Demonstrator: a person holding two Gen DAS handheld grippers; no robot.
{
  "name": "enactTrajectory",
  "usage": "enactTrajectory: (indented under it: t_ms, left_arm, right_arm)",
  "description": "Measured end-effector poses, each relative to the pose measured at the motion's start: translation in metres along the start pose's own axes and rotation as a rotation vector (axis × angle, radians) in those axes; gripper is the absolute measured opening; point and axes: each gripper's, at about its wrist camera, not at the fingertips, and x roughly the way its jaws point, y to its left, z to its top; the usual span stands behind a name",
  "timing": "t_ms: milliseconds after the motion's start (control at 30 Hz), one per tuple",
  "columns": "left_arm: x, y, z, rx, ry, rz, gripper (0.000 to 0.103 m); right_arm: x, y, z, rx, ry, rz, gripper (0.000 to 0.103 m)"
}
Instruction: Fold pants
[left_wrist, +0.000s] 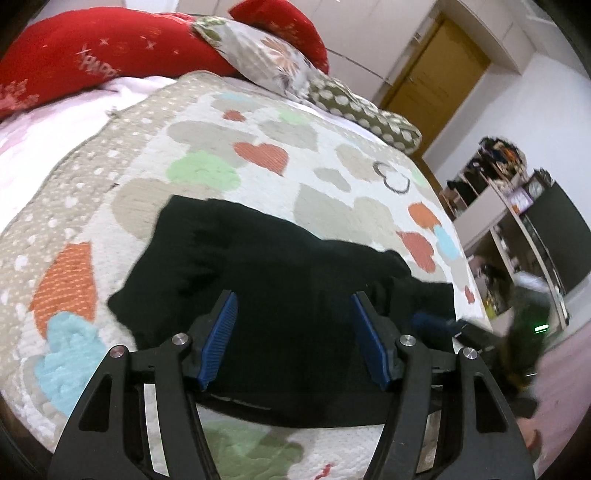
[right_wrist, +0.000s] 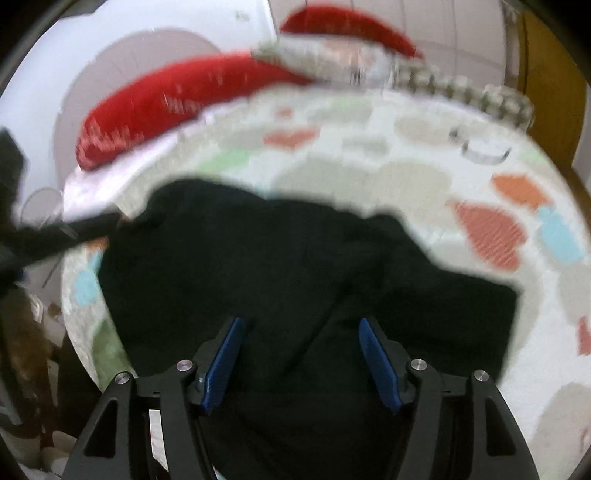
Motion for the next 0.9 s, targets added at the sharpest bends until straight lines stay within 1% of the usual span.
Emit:
enactTrajectory:
  t_ms: [67, 167, 233, 300, 500, 600, 767, 833, 900]
  left_arm:
    - [-0.007, 0.007, 0.0, -0.02, -0.02, 0.011, 0.063]
    - [-0.02, 0.023, -0.002, -0.074, -0.047, 0.042, 0.063]
    - [-0.026, 0.032, -0.006, -0.114, -0.058, 0.053, 0.064]
    - [-0.031, 0.042, -0.012, -0.154, -0.064, 0.067, 0.066]
    - [-0.029, 0.063, -0.03, -0.245, -0.055, 0.127, 0.066]
    - [-0.028, 0.075, -0.04, -0.299, -0.049, 0.153, 0.066]
    - [-0.022, 0.083, -0.049, -0.318, -0.026, 0.143, 0.066]
    - [-0.016, 0.087, -0.049, -0.339, -0.02, 0.127, 0.073]
    - [-0.011, 0.09, -0.047, -0.356, -0.018, 0.106, 0.073]
  right_arm:
    - [-0.004, 0.004, 0.001, -0.024, -0.017, -0.016, 0.063]
    - [-0.023, 0.007, 0.011, -0.024, -0.076, 0.042, 0.063]
    - [-0.03, 0.009, 0.02, -0.036, -0.111, 0.063, 0.068]
    - [-0.03, 0.013, 0.029, -0.044, -0.135, 0.082, 0.069]
    - [-0.007, 0.03, 0.05, -0.044, -0.122, 0.147, 0.069]
    - [0.0, 0.038, 0.062, -0.057, -0.135, 0.171, 0.07]
    - [0.016, 0.056, 0.088, -0.086, -0.129, 0.21, 0.073]
    - [0.026, 0.068, 0.1, -0.117, -0.124, 0.226, 0.073]
    - [0.034, 0.08, 0.109, -0.145, -0.119, 0.247, 0.073]
